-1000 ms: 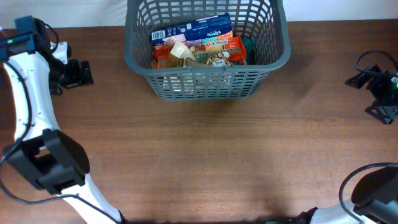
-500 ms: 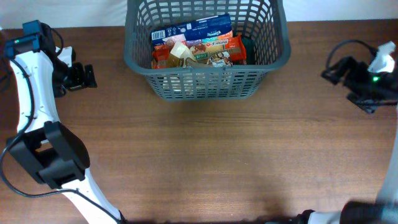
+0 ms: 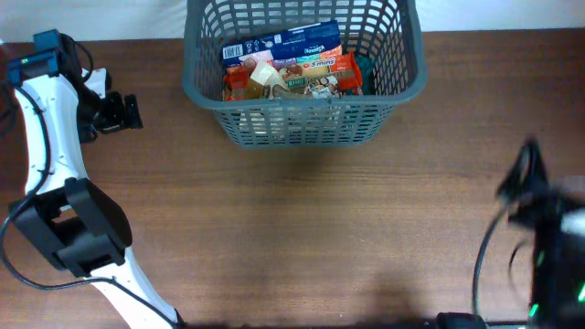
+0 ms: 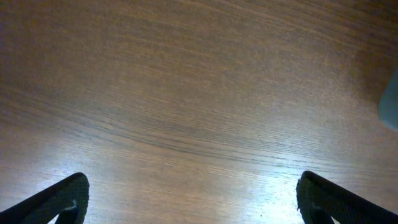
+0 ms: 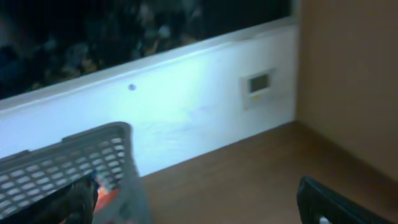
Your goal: Pack container
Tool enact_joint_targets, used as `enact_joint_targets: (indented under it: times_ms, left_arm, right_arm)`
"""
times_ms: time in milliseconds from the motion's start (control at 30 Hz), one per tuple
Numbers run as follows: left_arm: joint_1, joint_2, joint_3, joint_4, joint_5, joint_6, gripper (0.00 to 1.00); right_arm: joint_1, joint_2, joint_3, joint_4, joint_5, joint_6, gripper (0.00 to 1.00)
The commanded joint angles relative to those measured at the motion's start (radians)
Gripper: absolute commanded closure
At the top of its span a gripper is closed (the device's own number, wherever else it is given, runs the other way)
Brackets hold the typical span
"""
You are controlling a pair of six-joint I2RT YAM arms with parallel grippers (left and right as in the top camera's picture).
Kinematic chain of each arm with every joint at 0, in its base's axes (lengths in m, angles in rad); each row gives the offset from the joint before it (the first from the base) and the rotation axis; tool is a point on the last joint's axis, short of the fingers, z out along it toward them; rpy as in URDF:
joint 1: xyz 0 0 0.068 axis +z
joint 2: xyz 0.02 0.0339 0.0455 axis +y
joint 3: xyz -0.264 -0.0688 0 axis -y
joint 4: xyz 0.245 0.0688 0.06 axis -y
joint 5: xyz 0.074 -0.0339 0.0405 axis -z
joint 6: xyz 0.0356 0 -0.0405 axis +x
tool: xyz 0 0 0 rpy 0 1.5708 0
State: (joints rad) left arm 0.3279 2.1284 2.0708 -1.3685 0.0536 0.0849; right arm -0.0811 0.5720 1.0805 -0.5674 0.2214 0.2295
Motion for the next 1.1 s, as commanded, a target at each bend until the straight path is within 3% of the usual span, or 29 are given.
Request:
enact_joint_targets:
  times_ms: [0,200,367,767,1067]
  left_arm:
    - [0.004,0.005,-0.004,0.0,0.011,-0.01,0.01]
    - [0.004,0.005,-0.004,0.0,0.011,-0.01,0.01]
    - [0.004,0.005,-0.004,0.0,0.011,-0.01,0.01]
    - [0.004,0.005,-0.004,0.0,0.011,-0.01,0.01]
    - [0.004,0.005,-0.004,0.0,0.011,-0.01,0.01]
  right_arm:
    - [0.007,-0.266,-0.306,0.004,0.1,-0.003,0.01]
    - [0.007,-0.487,-0.636,0.004,0.014,-0.003,0.01]
    - [0.008,-0.565,-0.793,0.004,-0.039,-0.003,0.01]
    - [0.009,-0.569,-0.933,0.003,-0.039,-0.004,0.01]
    - [0.009,-0.569,-0.931,0.01,-0.035,-0.004,0.01]
